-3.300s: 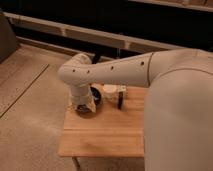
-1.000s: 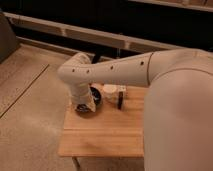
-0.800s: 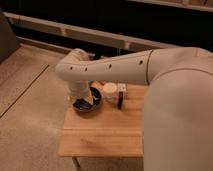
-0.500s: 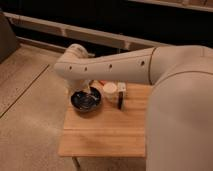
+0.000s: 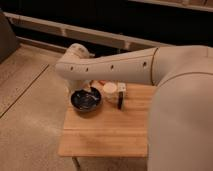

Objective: Knock the eraser over

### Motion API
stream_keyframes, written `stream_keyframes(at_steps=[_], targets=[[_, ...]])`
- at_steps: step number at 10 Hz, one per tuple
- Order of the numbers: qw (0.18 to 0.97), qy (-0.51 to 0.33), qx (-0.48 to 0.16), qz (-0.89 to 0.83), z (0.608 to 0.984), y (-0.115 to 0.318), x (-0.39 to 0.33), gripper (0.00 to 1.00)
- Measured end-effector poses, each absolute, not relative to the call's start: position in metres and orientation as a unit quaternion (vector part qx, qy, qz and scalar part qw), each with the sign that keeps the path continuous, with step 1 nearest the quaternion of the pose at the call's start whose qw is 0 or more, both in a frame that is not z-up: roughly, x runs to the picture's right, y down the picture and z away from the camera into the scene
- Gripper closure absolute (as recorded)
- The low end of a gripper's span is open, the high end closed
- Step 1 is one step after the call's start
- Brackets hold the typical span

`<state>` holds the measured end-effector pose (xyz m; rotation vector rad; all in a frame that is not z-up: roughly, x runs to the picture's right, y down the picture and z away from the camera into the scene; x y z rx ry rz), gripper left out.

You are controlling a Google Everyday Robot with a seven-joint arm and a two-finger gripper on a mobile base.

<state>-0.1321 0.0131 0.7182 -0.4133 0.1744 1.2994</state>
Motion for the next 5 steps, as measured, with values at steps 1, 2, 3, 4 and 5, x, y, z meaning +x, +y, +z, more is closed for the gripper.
stream_keyframes(at_steps=[1,2,3,4,5], targets=[[0.771,0.084,-0.195,0.600,0.726,0.015,-0.131,0.35],[0.762,0.098,-0.198,0.609,0.741,0.015,-0.118,0.35],[0.753,0.111,-0.200,0.618,0.754,0.018,-0.106,0.35],[0.745,0.122,-0.203,0.624,0.763,0.021,-0.098,0.35],[0.733,0.141,-0.206,0.632,0.776,0.028,-0.085,0.35]])
